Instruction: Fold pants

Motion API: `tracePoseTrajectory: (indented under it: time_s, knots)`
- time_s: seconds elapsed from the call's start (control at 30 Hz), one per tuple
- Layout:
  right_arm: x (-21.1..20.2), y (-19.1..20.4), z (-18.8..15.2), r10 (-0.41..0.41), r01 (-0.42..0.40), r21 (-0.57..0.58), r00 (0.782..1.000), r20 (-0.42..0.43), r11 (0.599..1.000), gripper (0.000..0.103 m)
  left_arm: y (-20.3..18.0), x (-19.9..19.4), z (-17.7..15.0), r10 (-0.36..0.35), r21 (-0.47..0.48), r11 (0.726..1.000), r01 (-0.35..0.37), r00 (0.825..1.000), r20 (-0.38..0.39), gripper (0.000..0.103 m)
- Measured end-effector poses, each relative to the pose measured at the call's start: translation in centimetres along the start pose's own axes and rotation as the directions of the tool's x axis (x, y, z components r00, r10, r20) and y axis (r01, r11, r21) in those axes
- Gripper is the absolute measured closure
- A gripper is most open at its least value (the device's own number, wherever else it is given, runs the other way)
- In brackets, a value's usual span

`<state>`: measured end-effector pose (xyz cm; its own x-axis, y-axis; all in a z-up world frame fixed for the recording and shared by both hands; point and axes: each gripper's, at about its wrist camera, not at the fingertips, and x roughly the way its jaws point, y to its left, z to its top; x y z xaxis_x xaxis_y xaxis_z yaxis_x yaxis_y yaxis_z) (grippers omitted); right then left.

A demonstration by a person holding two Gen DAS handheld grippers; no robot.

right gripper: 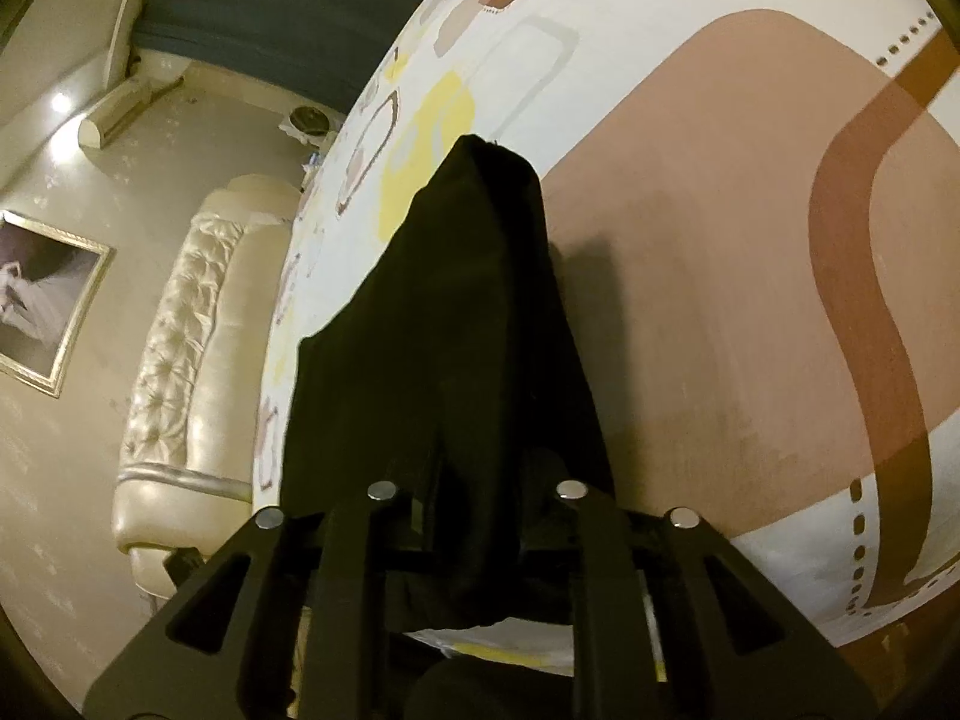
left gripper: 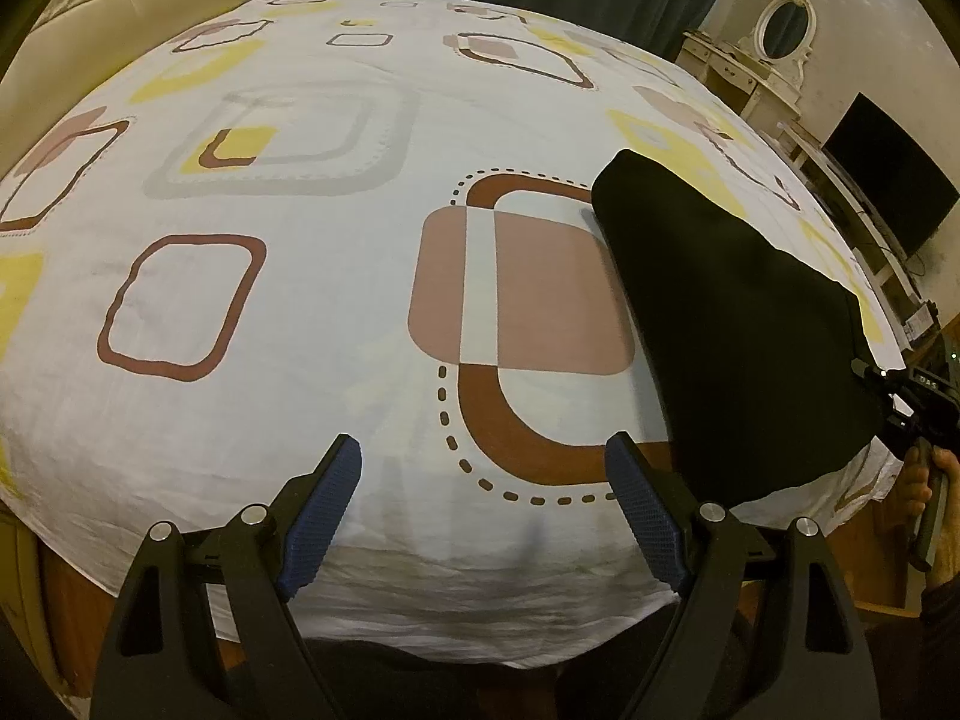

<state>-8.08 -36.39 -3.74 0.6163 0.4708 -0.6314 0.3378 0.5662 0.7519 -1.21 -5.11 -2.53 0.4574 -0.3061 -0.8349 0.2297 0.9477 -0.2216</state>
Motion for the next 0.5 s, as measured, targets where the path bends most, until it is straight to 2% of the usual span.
tracePoseTrajectory:
  time_s: [0.07,0.13,0.17,0.2,0.23,0.27,0.3,0.5]
  knots:
    - [-0.6,-0.4,-0.2,0.025,-0.026,0.028,0.999,0.019,0.999,0.074,-0.1,-0.1,0.0,-0.002,0.002,1.0,0.002,1.0,0.002,0.021]
    - [-1.5,-0.8,-0.4,0.058,-0.06,0.053,0.997,0.044,0.997,0.058,-0.2,-0.1,0.0,-0.007,0.004,1.0,0.007,1.0,0.003,0.021]
    - [-2.0,-1.0,-0.5,0.064,-0.067,0.058,0.996,0.057,0.996,0.053,-0.3,-0.1,0.0,-0.012,0.005,1.0,0.012,1.0,0.003,0.021]
    - [-2.5,-1.1,-0.6,0.054,-0.059,0.058,0.996,0.071,0.997,0.041,-0.3,-0.1,0.0,-0.016,0.006,1.0,0.016,1.0,0.001,0.021]
    - [-3.1,-1.2,-0.7,0.022,-0.027,0.059,0.996,0.086,0.998,0.035,-0.4,-0.1,0.0,-0.021,0.007,1.0,0.021,1.0,-0.001,0.021]
    - [-3.7,-1.3,-0.8,-0.017,0.012,0.052,0.994,0.103,0.999,0.035,-0.5,0.0,0.0,-0.026,0.006,1.0,0.026,1.0,-0.003,0.021]
    - [-3.8,-1.4,-1.0,-0.022,0.017,0.048,0.994,0.104,0.999,0.035,-0.6,0.0,-0.1,-0.035,0.004,0.999,0.035,0.999,-0.006,0.021]
    - [-3.5,-2.8,-1.9,-0.011,0.007,0.059,0.997,0.07,0.998,0.034,-1.5,1.5,0.1,-0.134,-0.012,0.991,0.133,0.99,-0.051,0.021]
